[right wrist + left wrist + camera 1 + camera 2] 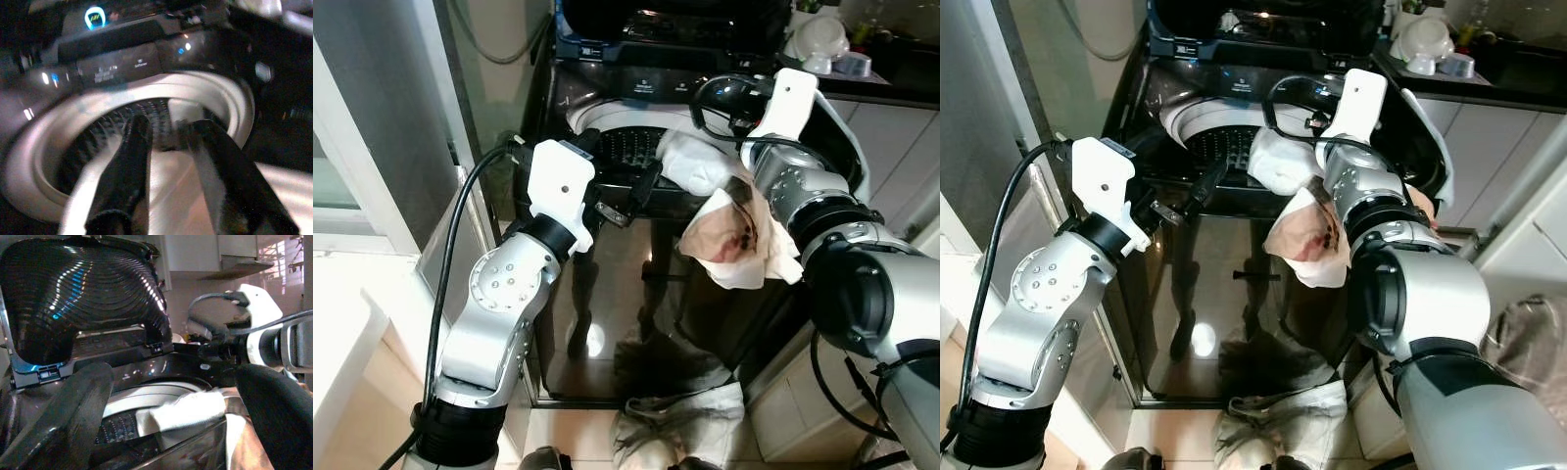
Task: Clothes washing
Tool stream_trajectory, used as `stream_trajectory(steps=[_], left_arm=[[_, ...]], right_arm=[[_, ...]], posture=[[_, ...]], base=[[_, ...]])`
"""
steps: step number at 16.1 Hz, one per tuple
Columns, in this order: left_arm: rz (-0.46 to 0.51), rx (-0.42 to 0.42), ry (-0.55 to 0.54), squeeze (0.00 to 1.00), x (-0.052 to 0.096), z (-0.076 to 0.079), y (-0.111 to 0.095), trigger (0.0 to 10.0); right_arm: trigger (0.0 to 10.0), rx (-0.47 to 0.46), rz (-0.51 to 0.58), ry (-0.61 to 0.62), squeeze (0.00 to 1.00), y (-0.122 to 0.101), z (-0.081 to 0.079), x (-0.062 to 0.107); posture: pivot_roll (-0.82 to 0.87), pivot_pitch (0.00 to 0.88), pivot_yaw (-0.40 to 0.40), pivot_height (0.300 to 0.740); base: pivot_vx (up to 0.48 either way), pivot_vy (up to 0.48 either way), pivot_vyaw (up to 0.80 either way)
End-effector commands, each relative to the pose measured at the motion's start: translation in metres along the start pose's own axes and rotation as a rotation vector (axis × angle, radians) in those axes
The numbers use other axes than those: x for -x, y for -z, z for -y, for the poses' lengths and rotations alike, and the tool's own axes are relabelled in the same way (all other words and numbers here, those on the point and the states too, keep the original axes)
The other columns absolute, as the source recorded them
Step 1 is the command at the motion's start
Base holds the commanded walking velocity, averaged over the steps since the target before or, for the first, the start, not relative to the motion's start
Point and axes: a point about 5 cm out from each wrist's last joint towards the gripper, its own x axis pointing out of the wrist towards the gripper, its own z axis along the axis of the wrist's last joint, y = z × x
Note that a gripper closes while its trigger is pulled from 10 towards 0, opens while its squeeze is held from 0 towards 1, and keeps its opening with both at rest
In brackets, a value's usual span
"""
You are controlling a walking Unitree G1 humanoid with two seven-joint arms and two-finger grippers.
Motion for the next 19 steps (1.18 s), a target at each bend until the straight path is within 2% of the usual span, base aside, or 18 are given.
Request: stream_trajectory(steps=[1,3,4,5,6,7,8,9,10,11,12,14,16,17,19], left_arm=[[-0.017,0.008,0.009,0.0,-0.002,0.001,0.003,10.0],[-0.021,0.01,0.009,0.0,-0.003,0.002,0.004,10.0],[-0.025,0.006,0.007,0.0,-0.003,0.003,0.005,10.0],[-0.026,0.004,0.005,0.0,-0.002,0.004,0.006,10.0],[-0.027,0.004,0.001,0.0,-0.002,0.004,0.007,10.0],[-0.028,0.006,-0.003,0.0,-0.001,0.005,0.008,10.0],[-0.032,0.011,-0.003,0.0,0.001,0.006,0.01,10.0],[-0.035,0.014,0.0,0.0,0.001,0.007,0.01,10.0],[-0.044,0.012,0.008,0.0,0.001,0.009,0.013,10.0],[-0.054,0.006,0.012,0.0,0.002,0.01,0.015,10.0],[-0.056,0.006,0.011,0.0,0.003,0.01,0.016,10.0],[-0.089,-0.026,-0.03,0.0,0.009,0.004,0.024,10.0],[-0.118,-0.025,-0.052,0.0,0.013,-0.001,0.03,10.0],[-0.122,-0.025,-0.047,0.0,0.015,-0.001,0.029,10.0],[-0.143,-0.037,-0.047,0.0,0.022,-0.004,0.028,10.0]], right_arm=[[10.0,-0.137,0.036,0.019,1.0,-0.014,0.003,0.0],[10.0,-0.191,0.081,0.032,1.0,-0.027,0.005,0.0],[10.0,-0.028,0.162,0.045,1.0,-0.041,0.004,0.002],[10.0,0.089,0.215,0.053,0.96,-0.049,0.003,0.003],[10.0,0.24,0.324,0.073,0.0,-0.062,0.001,0.006],[10.0,0.321,0.408,0.121,0.0,-0.07,0.003,0.009],[10.0,0.438,0.554,0.105,0.0,-0.069,0.003,0.016],[10.0,0.443,0.582,0.063,0.0,-0.063,0.002,0.019],[10.0,0.439,0.641,0.032,0.0,-0.045,0.007,0.029],[10.0,0.413,0.631,0.021,0.0,-0.024,0.014,0.039],[10.0,0.384,0.613,0.015,0.0,-0.012,0.017,0.045],[10.0,0.342,0.434,-0.008,0.0,0.053,0.033,0.059],[10.0,0.315,0.271,-0.024,0.0,0.095,0.044,0.058],[10.0,0.288,0.192,-0.008,0.0,0.111,0.051,0.059],[10.0,0.285,0.131,0.016,0.0,0.12,0.057,0.059]], posture=[[0.03,0.0,-0.051,0.74],[0.02,0.0,-0.054,0.74],[0.02,0.0,-0.061,0.74],[0.02,0.0,-0.064,0.74],[0.02,0.0,-0.067,0.74],[0.01,0.0,-0.069,0.74],[0.0,0.0,-0.065,0.74],[-0.01,0.0,-0.063,0.74],[-0.02,0.0,-0.059,0.74],[-0.03,0.0,-0.044,0.74],[-0.04,0.0,-0.04,0.74],[-0.07,0.019,0.006,0.74],[-0.06,0.037,0.03,0.74],[-0.04,0.055,0.043,0.74],[0.0,0.08,0.051,0.74]], base=[[0.0,0.0,0.0],[0.0,0.0,0.0],[0.0,0.0,0.0],[0.0,0.0,0.0],[0.0,0.0,0.0],[0.0,0.0,0.0],[0.0,0.0,0.0],[0.0,0.0,0.0],[0.0,0.0,0.0],[0.0,0.0,0.0],[0.0,0.0,0.0],[0.0,0.0,0.0],[0.0,0.0,0.0],[0.0,0.0,0.0],[0.0,0.0,0.0]])
